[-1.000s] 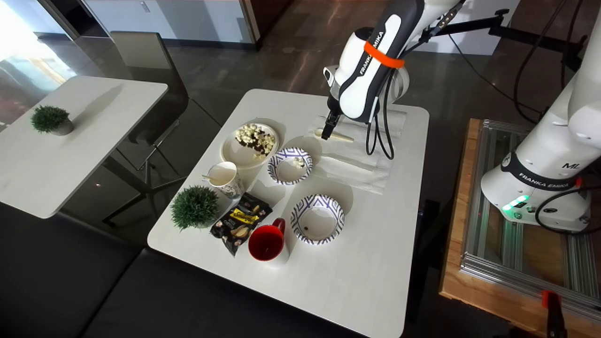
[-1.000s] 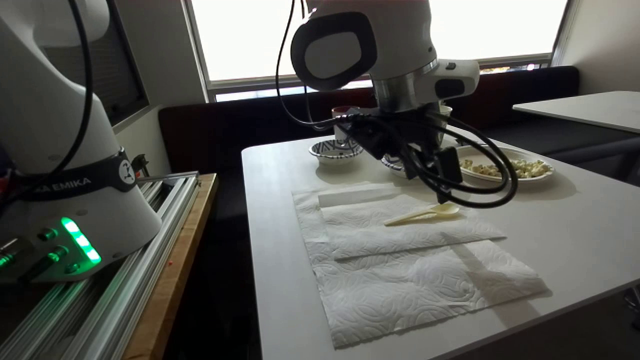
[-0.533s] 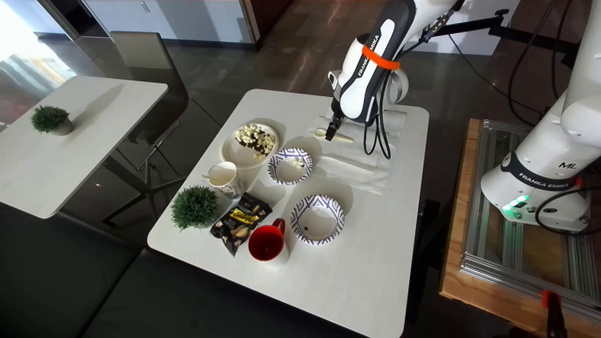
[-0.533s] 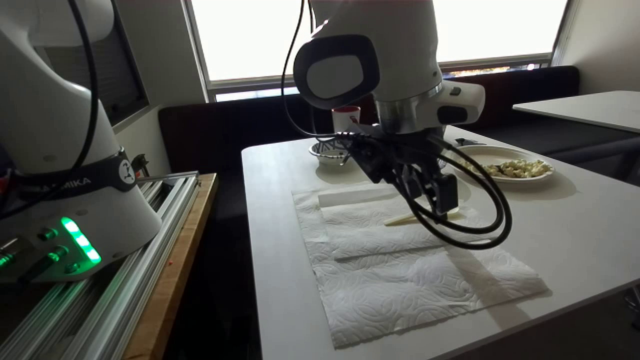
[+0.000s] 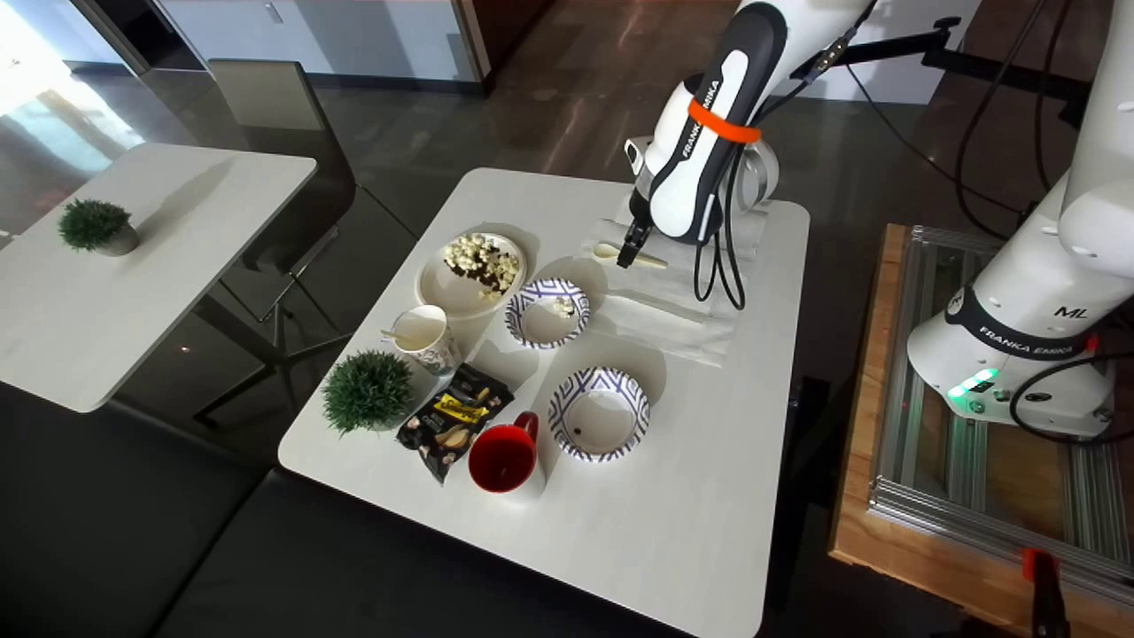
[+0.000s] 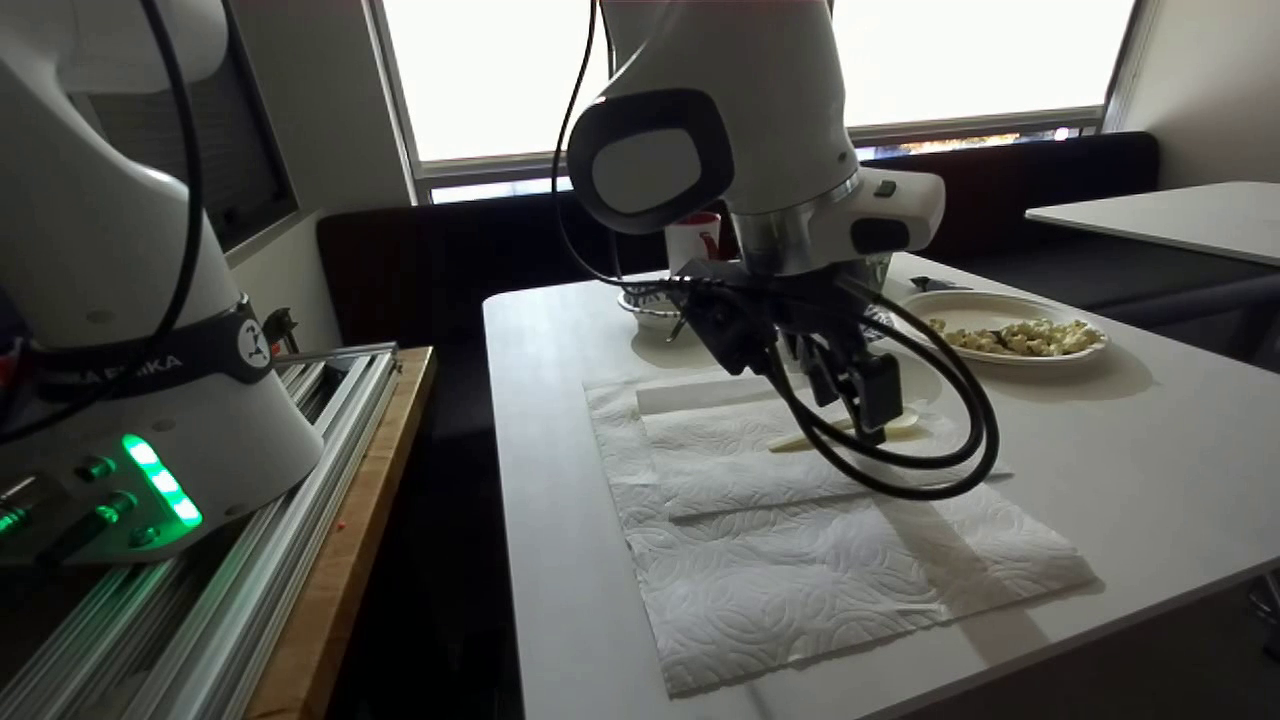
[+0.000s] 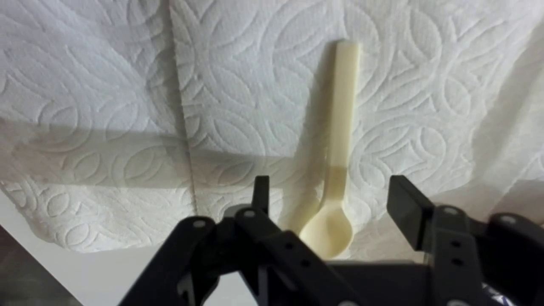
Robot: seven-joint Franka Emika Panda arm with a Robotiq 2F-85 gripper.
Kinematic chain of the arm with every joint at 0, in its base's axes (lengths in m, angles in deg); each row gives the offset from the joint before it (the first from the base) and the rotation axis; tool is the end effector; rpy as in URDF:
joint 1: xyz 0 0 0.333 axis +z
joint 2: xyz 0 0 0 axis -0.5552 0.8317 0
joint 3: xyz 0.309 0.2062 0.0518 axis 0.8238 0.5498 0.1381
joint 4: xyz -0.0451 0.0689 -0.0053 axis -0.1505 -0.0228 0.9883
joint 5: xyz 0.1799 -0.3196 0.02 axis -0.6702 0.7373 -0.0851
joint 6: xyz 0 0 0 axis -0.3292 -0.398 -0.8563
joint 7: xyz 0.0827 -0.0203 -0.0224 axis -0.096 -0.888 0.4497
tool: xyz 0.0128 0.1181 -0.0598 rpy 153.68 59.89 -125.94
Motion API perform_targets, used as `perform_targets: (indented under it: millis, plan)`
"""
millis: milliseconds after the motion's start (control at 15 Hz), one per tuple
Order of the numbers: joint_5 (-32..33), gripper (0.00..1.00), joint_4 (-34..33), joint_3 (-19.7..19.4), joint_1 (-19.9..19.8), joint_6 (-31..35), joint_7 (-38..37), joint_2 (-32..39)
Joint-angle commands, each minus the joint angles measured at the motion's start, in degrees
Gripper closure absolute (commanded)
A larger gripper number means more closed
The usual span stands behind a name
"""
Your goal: Transfer a spoonful of contents from the white plate to the right bowl
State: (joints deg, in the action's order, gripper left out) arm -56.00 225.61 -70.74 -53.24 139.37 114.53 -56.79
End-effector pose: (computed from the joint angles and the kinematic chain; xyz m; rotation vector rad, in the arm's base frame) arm 0.4994 -0.0672 0.2080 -3.0764 -0.0475 -0.5678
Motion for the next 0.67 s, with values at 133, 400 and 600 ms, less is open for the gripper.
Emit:
perform_targets:
  millis: [133, 400, 600]
  plan:
    - [0.2, 0.47, 2.9, 0.9, 0.0, 6.2, 0.0, -0.4]
    - [9.7, 0.52, 3.9, -4.4, 3.9, 8.1, -8.7, -0.7]
    - [15.8, 0.51, 3.5, -7.9, 6.1, 9.0, -12.7, -0.2]
